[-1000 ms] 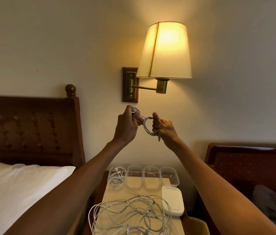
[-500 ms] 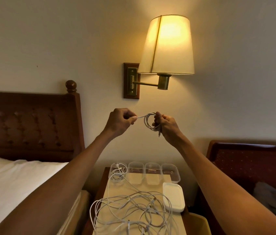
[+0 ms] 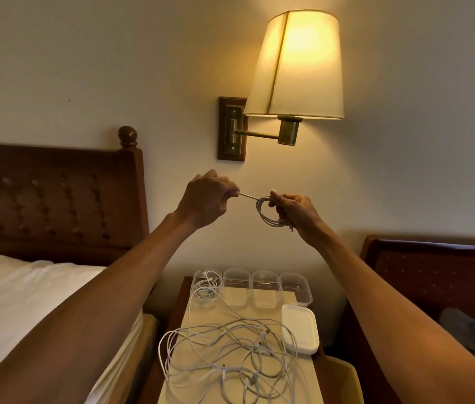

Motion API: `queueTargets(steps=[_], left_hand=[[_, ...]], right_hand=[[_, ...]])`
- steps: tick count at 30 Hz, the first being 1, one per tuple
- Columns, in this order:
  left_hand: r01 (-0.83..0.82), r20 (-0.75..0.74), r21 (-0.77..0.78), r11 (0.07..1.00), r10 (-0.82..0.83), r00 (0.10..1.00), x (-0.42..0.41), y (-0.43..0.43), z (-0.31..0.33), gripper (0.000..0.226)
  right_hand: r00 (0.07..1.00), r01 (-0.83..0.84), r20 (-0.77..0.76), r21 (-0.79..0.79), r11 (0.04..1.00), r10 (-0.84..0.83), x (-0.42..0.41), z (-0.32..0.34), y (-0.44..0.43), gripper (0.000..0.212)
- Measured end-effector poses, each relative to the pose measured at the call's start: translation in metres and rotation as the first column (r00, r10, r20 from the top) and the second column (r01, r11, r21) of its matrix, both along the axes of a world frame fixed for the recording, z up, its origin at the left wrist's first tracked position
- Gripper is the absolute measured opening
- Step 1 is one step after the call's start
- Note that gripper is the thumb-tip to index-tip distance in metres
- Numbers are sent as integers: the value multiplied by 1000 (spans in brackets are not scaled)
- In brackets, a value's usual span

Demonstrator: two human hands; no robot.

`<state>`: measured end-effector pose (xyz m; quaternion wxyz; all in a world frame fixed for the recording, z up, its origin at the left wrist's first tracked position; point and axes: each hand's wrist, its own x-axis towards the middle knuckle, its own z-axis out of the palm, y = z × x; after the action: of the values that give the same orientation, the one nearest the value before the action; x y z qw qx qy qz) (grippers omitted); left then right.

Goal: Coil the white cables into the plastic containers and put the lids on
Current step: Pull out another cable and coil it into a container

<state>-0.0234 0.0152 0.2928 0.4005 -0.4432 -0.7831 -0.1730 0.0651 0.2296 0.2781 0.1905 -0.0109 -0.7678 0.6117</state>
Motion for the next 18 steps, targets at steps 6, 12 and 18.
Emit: queueTargets(steps=[6,12,18], left_hand=[[-58,-134,-22,998,54,990,-6,-9,-11,16],[-178,34,78,981,175,984,-13,-3,-23,16],[-39,706,422,906,-302,640,11,22,-22,17]], right_hand=[[995,-24,99,130,991,11,9,-2,3,38],[991,-94,112,175,980,75,2,14,-16,36],[979,-202,4,-163,966,206,-4,15,-29,34]])
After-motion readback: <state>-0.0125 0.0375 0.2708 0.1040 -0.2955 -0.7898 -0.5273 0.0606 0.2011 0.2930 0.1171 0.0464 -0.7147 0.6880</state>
